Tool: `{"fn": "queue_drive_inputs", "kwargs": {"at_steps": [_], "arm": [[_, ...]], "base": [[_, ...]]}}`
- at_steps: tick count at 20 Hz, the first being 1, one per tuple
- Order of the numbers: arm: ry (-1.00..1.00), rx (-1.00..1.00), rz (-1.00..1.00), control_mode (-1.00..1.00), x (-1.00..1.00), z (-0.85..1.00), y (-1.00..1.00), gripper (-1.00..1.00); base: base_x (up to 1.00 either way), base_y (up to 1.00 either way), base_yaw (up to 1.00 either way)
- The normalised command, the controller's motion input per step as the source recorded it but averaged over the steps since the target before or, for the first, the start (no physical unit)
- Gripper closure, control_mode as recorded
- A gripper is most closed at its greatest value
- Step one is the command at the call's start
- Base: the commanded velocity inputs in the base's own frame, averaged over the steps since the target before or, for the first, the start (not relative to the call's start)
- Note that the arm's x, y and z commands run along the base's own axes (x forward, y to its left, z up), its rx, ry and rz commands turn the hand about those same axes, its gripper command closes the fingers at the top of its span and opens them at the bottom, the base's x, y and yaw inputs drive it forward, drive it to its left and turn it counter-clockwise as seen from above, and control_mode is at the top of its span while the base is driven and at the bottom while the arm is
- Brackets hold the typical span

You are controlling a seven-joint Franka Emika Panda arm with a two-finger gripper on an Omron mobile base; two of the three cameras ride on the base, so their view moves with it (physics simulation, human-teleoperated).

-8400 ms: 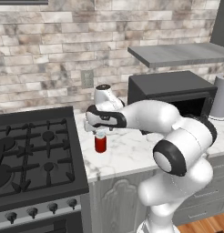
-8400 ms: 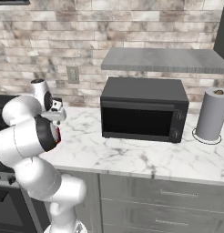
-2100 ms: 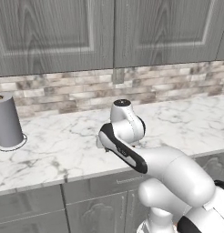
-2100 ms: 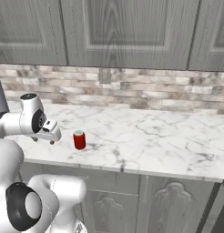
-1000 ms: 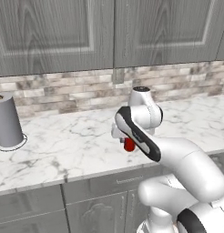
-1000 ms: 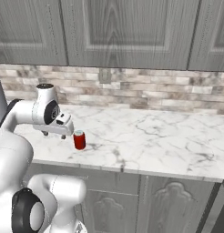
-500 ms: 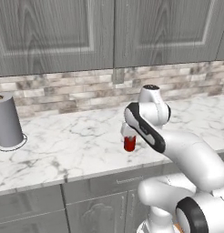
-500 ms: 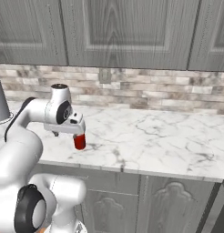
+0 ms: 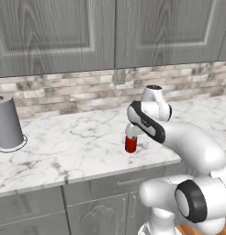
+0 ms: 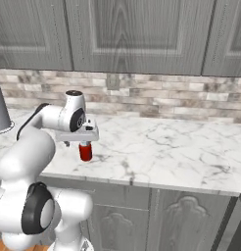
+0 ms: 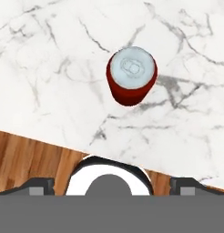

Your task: Four empty soda cans are scattered around the kitchen. Gather all the cans and cluster them next to the stove for recycling.

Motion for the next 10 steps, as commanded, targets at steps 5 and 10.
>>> {"fn": "queue_drive_inputs", "kwargs": {"at_steps": [5,10], "arm": [[0.00,-0.02,0.14,-1.00,0.37,-0.10,0.00,-1.00],[0.00,-0.05,0.10,-1.00,0.33,-0.13,0.00,-1.00]], "base": [[0.00,0.00,0.00],[0.00,0.00,0.00]]}}
